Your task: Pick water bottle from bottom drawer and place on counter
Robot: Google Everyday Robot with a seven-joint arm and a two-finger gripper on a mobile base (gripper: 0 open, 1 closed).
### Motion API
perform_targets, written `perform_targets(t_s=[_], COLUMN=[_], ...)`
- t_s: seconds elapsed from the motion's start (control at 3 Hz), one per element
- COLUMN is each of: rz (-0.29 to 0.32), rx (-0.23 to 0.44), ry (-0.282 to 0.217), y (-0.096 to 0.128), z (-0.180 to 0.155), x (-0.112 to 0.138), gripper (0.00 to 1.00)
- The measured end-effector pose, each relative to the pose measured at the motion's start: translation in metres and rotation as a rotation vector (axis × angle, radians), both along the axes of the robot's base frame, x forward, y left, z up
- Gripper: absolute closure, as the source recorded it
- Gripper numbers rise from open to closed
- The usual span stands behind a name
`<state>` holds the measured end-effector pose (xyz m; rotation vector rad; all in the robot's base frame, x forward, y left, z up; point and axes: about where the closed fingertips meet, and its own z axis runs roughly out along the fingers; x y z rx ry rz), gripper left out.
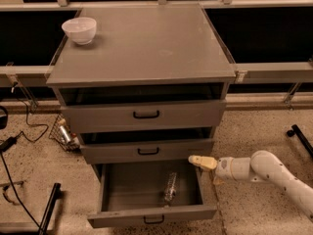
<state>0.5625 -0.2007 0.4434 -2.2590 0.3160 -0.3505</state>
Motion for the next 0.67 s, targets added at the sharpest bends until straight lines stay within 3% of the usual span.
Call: perform_targets(t_s=[0.67], rz=[0.063], rx=[-0.235], ry=[-0.03], y=[0.02], z=[-0.023], x=[0.0], gripper=[0.0])
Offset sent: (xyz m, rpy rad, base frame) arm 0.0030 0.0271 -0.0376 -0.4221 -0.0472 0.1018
